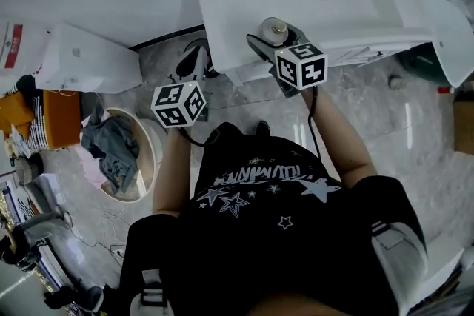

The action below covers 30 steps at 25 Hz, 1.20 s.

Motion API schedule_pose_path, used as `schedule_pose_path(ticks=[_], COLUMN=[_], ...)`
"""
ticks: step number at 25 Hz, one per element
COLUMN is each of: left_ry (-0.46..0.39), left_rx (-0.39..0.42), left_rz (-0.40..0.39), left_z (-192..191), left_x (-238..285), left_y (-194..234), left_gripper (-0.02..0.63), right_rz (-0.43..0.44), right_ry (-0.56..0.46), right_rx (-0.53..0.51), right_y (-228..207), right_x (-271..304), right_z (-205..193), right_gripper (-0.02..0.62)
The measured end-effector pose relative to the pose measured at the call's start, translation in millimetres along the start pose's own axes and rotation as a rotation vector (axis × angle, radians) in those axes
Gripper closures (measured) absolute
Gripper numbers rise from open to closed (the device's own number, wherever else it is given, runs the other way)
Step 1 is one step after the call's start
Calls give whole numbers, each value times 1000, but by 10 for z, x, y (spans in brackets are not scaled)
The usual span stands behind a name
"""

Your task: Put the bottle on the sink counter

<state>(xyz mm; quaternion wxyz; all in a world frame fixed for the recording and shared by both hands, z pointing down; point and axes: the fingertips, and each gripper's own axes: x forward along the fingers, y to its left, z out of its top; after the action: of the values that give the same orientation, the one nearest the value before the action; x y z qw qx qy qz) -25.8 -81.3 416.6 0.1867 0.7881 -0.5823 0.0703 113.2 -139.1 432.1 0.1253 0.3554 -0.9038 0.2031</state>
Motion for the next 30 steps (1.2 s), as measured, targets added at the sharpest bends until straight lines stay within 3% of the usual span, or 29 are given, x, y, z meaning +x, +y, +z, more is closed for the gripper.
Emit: schedule_pose_path(ticks=[10, 30], left_ry=[-21, 53], left_rx=[22, -2], left_rz=[22, -74], left_z=[222, 705], left_x=[365, 1937], left_y=[368, 1431], left_gripper=[598, 598], right_rz=[-10, -116], right_ry=[28, 96], right_rx=[-25, -30], right_y=[-169, -984], right_x=[478, 2114], right_z=[121, 665], right_gripper=[273, 273])
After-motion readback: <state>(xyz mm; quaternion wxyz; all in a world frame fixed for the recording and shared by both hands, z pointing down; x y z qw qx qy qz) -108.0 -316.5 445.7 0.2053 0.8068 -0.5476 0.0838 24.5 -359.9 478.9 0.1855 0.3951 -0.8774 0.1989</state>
